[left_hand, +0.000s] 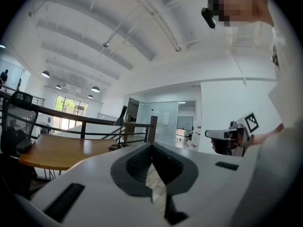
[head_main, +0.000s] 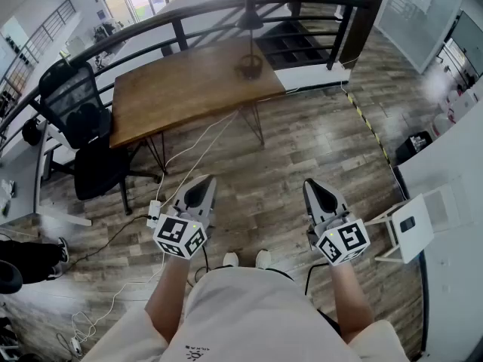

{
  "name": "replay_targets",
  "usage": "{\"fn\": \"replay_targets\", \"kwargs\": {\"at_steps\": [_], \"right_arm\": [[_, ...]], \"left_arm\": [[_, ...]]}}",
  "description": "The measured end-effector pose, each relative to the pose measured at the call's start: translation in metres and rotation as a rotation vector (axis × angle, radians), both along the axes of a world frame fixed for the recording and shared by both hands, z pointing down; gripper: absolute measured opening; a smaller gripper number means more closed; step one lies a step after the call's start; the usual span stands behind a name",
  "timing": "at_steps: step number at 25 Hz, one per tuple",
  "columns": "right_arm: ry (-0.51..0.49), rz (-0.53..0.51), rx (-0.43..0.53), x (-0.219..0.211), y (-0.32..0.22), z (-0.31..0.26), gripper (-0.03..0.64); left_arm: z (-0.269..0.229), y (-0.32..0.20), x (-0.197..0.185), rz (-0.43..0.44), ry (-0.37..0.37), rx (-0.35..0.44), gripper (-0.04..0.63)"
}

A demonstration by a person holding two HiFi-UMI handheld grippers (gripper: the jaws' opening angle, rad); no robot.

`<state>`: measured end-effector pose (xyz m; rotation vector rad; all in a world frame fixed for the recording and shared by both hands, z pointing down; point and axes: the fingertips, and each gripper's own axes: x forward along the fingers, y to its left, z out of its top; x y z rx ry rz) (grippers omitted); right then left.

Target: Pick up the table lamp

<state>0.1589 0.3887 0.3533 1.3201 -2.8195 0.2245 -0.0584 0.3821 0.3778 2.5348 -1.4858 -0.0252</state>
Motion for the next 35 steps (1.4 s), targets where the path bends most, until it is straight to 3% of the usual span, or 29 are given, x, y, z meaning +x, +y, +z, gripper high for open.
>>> {"fn": "replay_targets", "kwargs": {"at_steps": [15,35], "right_arm": [[-0.045,-0.060,0.000,0.019,-0.017,0.007,0.017],[-0.075,-0.075,0.007,0.045,-0.027,0.006,0.016]], "left_arm": [[0.005,-0.015,0.055,0.010,-0.019,0.000,0.009],[0.004,-0.020,0.081,0.002,-0.021,0.014,0.009]]}}
